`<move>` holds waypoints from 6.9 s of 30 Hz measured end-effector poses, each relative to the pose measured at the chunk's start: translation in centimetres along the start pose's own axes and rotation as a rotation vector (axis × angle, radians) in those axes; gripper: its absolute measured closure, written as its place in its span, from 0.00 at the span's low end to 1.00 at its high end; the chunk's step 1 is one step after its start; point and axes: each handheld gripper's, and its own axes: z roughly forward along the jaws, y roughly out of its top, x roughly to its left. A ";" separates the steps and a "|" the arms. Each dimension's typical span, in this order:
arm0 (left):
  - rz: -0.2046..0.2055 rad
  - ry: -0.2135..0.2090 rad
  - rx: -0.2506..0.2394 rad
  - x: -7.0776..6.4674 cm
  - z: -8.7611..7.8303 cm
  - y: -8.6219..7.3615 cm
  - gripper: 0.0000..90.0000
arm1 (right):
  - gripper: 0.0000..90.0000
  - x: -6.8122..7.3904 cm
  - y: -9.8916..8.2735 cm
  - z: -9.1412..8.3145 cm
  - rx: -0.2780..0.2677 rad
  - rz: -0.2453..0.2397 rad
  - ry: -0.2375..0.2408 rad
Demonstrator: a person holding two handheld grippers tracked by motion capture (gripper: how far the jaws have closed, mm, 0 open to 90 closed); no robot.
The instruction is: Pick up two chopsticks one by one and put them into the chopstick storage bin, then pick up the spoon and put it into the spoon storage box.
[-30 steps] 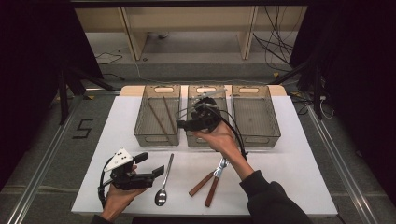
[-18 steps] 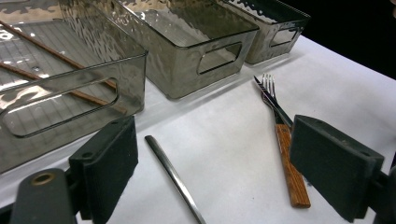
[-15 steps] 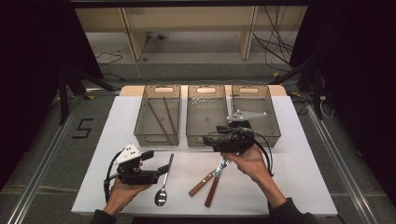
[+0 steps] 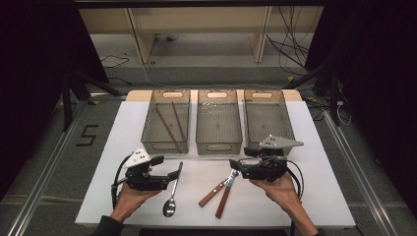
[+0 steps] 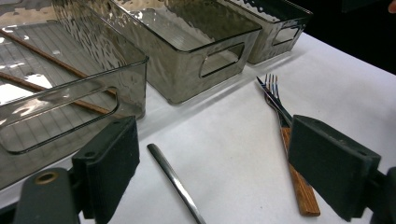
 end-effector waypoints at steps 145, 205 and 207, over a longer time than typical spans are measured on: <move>0.195 0.111 0.708 4.1 -4.7 -2.8 0.64 | 0.26 -0.5 -7.1 -3.8 -0.015 0.022 -0.028; 0.502 -0.108 0.902 2.4 -3.2 -3.7 0.89 | 0.26 -0.4 -7.0 -3.6 -0.010 0.021 -0.021; 0.506 -0.112 0.900 2.4 -3.1 -3.8 0.90 | 0.26 -0.4 -7.0 -3.6 -0.009 0.020 -0.022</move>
